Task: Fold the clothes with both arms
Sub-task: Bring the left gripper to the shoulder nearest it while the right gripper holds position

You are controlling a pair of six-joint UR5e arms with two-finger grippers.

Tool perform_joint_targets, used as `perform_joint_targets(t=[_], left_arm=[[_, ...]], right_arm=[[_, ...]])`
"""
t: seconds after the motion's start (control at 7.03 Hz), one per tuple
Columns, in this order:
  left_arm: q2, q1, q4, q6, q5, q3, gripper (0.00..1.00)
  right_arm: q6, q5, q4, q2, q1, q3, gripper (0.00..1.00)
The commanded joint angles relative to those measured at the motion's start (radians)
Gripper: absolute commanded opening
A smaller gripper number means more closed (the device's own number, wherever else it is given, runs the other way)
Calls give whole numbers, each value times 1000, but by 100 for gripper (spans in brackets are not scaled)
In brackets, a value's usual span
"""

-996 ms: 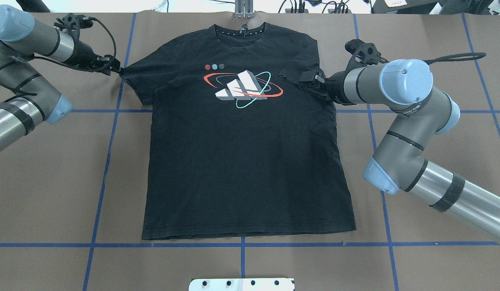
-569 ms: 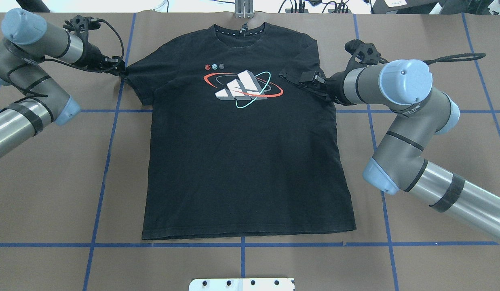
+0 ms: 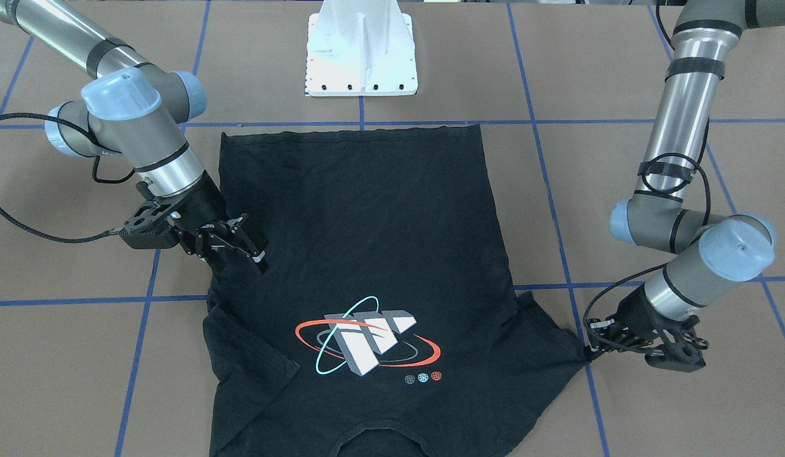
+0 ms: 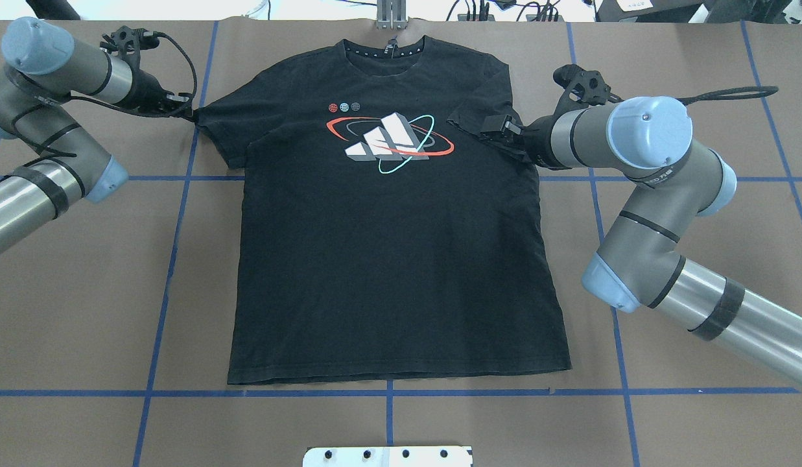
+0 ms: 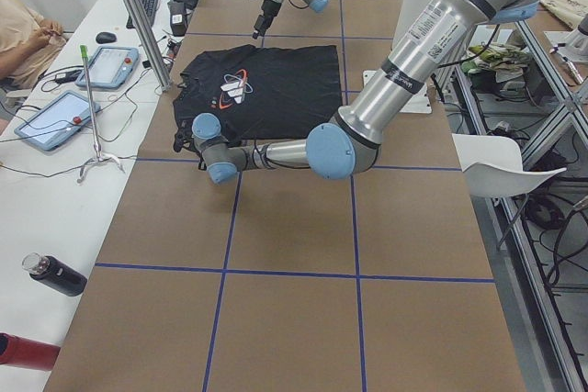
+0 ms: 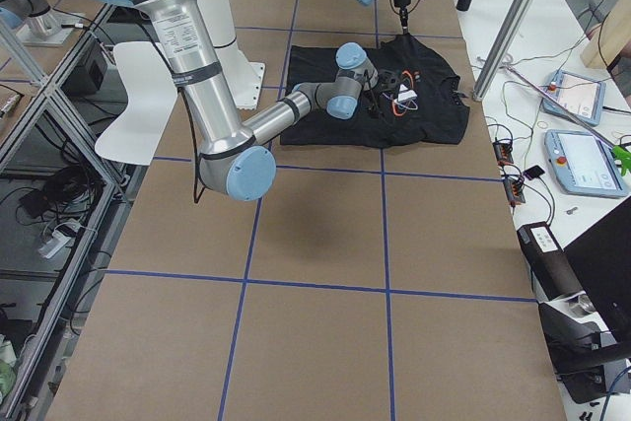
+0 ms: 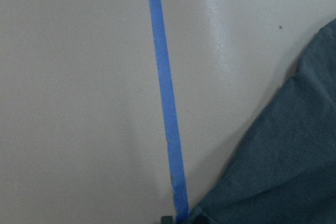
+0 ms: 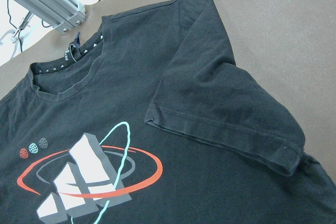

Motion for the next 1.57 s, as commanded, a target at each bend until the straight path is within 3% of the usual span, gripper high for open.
perform_joint_targets(t=[0.0, 0.28, 0.43, 0.71, 0.85, 1.14, 1.28, 1.42], left_arm=[[25, -26, 3, -15, -7, -82, 0], [56, 15, 24, -225, -6, -260, 0], [42, 42, 49, -303, 2, -291, 0], [-45, 74, 143, -350, 29, -291, 0], [-76, 118, 164, -370, 119, -285, 0], [-136, 151, 168, -422, 180, -233, 0], [-153, 180, 165, -434, 265, -208, 0], [-151, 186, 162, -436, 273, -204, 0]], right_arm=[[0, 0, 1, -2, -1, -1, 99], [0, 0, 1, 0, -3, -1, 99], [-1, 1, 0, 2, -3, -1, 99], [0, 0, 0, 2, -3, -2, 99], [0, 0, 0, 2, -4, -5, 99], [0, 1, 1, 6, -4, -22, 99], [-1, 0, 0, 6, -6, -25, 99], [-3, 0, 1, 6, -7, -33, 99]])
